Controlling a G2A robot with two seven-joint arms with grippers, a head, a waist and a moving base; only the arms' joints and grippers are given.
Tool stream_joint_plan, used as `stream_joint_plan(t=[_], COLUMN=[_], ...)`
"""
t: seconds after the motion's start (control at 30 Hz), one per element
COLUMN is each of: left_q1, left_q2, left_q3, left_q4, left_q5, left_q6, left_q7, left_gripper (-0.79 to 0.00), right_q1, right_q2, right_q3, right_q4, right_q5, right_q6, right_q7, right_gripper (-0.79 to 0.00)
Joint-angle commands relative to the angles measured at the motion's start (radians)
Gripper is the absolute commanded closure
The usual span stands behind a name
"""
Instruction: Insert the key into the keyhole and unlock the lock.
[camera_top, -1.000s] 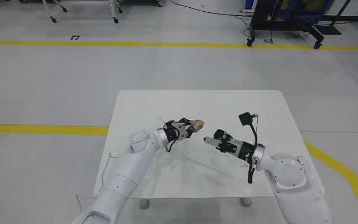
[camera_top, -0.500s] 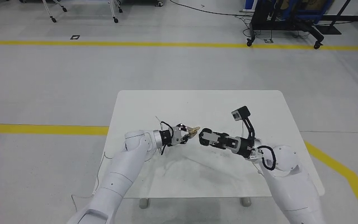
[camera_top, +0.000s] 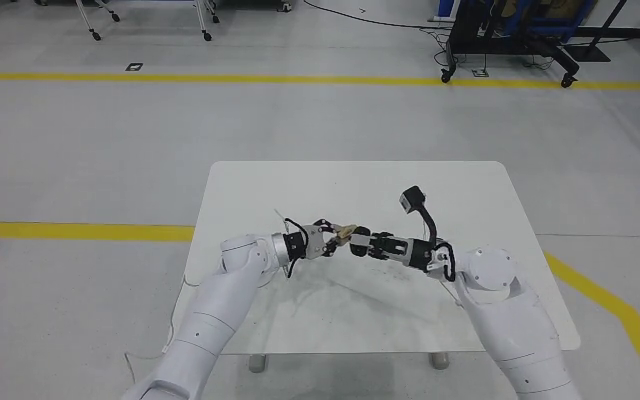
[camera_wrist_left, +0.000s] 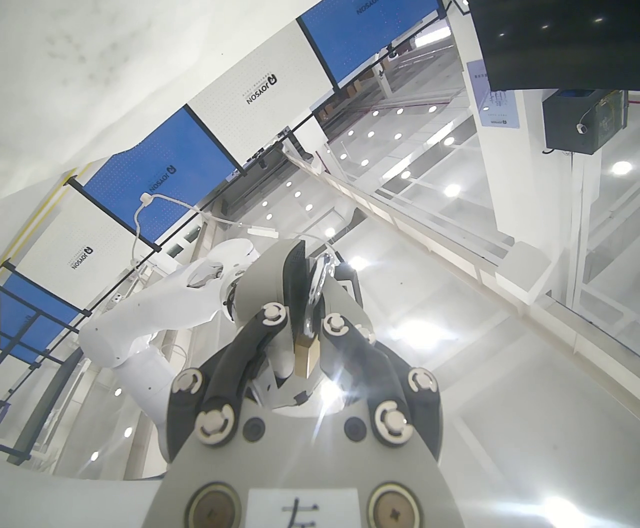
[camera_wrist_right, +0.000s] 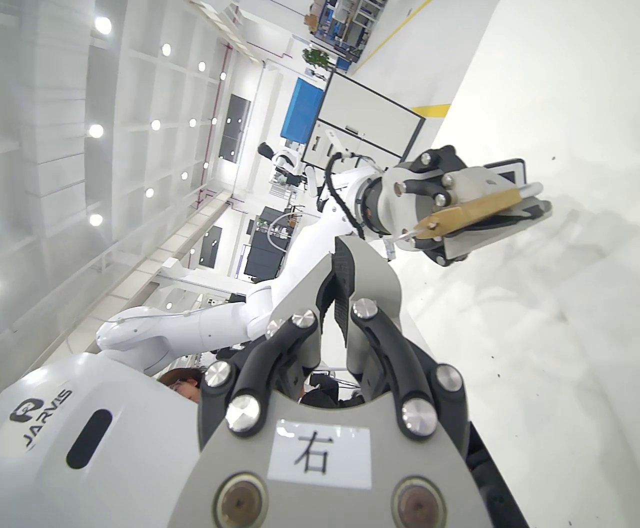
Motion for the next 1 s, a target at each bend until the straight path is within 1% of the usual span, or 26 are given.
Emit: stream_joint_plan(t=[0.0,0.17,0.33,0.47,0.57,0.63,0.7,0.73,0.77,0.87,0.97], left_q1=[0.005,0.012,0.017,0.023,0.029,0.035,0.045,0.053,0.062,0.081,0.087], left_q2=[0.002,0.005,0.010,0.014,0.018,0.021,0.023,0.023,0.023,0.020,0.015], left_q3=[0.002,0.007,0.008,0.006,0.001,-0.006,-0.020,-0.023,-0.026,-0.030,-0.019], left_q4=[-0.009,-0.026,-0.039,-0.049,-0.059,-0.067,-0.082,-0.092,-0.100,-0.109,-0.090], left_q5=[0.004,0.012,0.004,0.004,0.005,0.008,0.016,0.025,0.025,0.046,0.086], left_q6=[-0.015,-0.029,-0.027,-0.036,-0.053,-0.081,-0.155,-0.201,-0.247,-0.414,-0.574], left_q7=[0.009,0.040,0.039,0.040,0.041,0.046,0.069,0.083,0.087,0.109,0.117], left_gripper=[0.000,0.000,0.000,0.000,0.000,0.000,0.000,0.000,0.000,0.000,0.000], right_q1=[0.000,0.004,0.022,0.036,0.033,0.022,0.005,-0.006,-0.014,-0.014,-0.014], right_q2=[0.001,0.005,0.007,0.007,0.009,0.011,0.013,0.014,0.015,0.015,0.015], right_q3=[-0.006,-0.006,-0.027,-0.043,-0.042,-0.033,-0.019,-0.011,-0.007,-0.007,-0.007], right_q4=[-0.008,-0.021,-0.003,0.012,0.004,-0.013,-0.037,-0.050,-0.060,-0.060,-0.060], right_q5=[-0.013,-0.021,-0.060,-0.080,-0.076,-0.069,-0.041,-0.018,-0.004,-0.004,-0.004], right_q6=[0.012,0.029,0.090,0.117,0.116,0.104,0.083,0.068,0.058,0.058,0.058], right_q7=[-0.017,-0.025,-0.063,-0.083,-0.092,-0.100,-0.104,-0.103,-0.098,-0.098,-0.098], right_gripper=[0.000,0.000,0.000,0.000,0.000,0.000,0.000,-0.292,-0.785,-0.785,-0.785])
